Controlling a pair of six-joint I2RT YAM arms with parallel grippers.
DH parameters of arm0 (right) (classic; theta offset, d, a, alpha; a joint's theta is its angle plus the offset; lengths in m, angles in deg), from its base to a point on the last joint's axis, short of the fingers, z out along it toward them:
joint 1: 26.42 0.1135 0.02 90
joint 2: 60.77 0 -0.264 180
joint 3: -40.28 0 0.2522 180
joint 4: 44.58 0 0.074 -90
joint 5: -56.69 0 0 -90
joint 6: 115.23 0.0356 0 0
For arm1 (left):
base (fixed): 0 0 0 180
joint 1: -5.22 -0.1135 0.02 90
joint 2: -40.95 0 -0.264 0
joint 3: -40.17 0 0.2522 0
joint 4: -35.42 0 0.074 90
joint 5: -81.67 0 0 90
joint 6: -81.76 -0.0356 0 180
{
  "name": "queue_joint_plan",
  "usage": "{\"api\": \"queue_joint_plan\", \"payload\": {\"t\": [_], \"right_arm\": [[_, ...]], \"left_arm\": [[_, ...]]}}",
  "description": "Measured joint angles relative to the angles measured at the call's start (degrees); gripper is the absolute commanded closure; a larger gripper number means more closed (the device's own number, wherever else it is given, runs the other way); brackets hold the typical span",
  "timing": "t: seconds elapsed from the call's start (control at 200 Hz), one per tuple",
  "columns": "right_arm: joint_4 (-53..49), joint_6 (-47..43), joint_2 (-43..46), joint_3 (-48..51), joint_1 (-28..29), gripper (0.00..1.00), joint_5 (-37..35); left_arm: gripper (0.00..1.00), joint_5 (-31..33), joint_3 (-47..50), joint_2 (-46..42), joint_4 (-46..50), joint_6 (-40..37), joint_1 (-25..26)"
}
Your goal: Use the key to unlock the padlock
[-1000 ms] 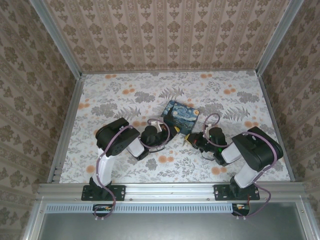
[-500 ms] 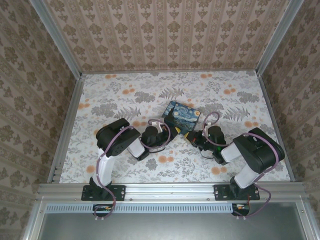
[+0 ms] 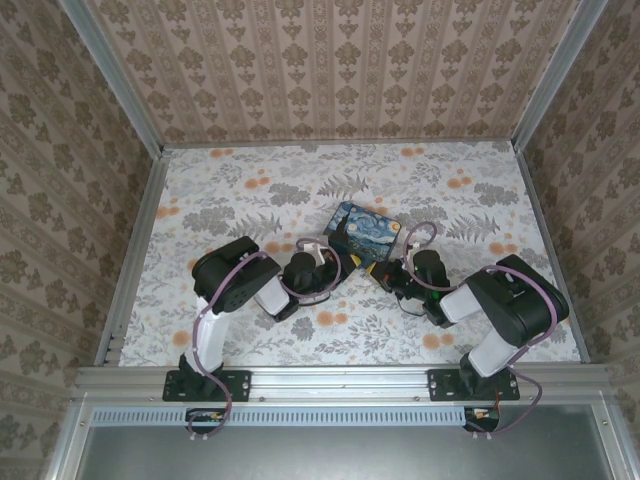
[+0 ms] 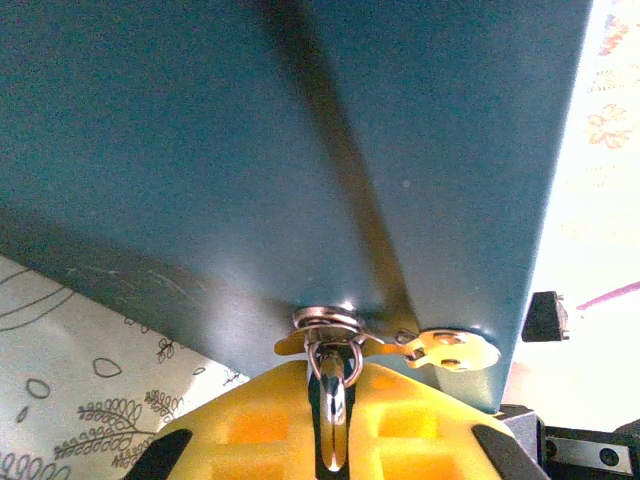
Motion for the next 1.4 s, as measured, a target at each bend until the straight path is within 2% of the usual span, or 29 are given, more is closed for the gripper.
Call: {"api": "queue_joint_plan", "payload": {"t": [0.525,0.945,1.4], "right_arm": [[0.4,-0.1,-0.2,-0.3,0.2,1.00,-0.7],[4.0,-5.7,-1.7,-0.3,0.2,1.00,0.3],[9.2,1.9,-5.4,-0.3,-0.9,1.00,2.4]], "left_arm": [[1.00,0.5,-0.2,0.0,0.0,2.2,0.3],[1.00,1.7,-1.1,0.0,0.5,7.8,0.6],[1.00,3.1,-1.6,0.0,0.9,10.9,1.3]]}}
